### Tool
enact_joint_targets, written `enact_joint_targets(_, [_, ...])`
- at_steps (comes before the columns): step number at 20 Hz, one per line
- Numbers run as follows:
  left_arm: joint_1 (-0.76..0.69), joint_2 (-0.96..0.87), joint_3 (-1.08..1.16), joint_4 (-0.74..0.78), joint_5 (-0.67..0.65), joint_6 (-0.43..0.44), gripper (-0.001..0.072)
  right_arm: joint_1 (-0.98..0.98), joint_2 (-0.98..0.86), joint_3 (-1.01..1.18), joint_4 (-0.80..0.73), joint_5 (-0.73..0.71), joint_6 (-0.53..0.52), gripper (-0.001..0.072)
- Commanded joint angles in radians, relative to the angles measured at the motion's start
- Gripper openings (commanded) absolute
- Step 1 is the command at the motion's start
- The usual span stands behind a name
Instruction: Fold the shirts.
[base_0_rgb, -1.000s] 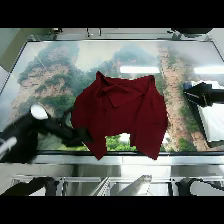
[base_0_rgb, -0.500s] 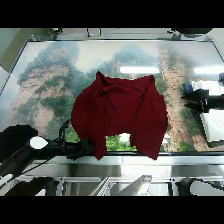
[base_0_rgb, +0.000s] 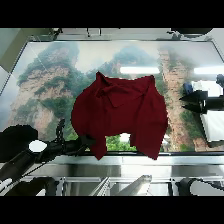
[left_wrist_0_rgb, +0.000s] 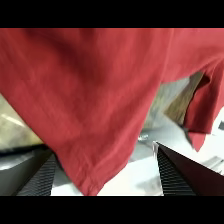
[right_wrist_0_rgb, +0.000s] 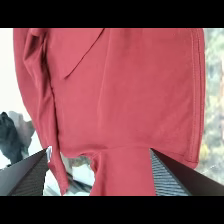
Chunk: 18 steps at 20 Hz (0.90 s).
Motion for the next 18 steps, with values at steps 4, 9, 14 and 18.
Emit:
enact_joint_targets(4, [-0.029, 0.001, -0.002, -0.031, 0.06, 0.012, 0.0345, 0.001, 0.001, -0.03, 0.001, 0.006, 0.0, 0.0705])
enact_joint_targets(9, [-0.216, 0.001, -0.003, -0.051, 0.143, -0.019, 0.0345, 0.001, 0.001, -0.066, -0.005, 0.006, 0.0, 0.0704])
enact_joint_targets(14, [-0.245, 0.001, -0.003, -0.048, 0.169, -0.024, 0.002, 0.0, 0.001, -0.151, -0.031, 0.015, 0.0, 0.0704])
enact_joint_targets(18, [-0.245, 0.001, -0.003, -0.047, 0.172, -0.024, 0.002, 0.0, 0.001, -0.2, -0.189, -0.048, 0.017, 0.0703])
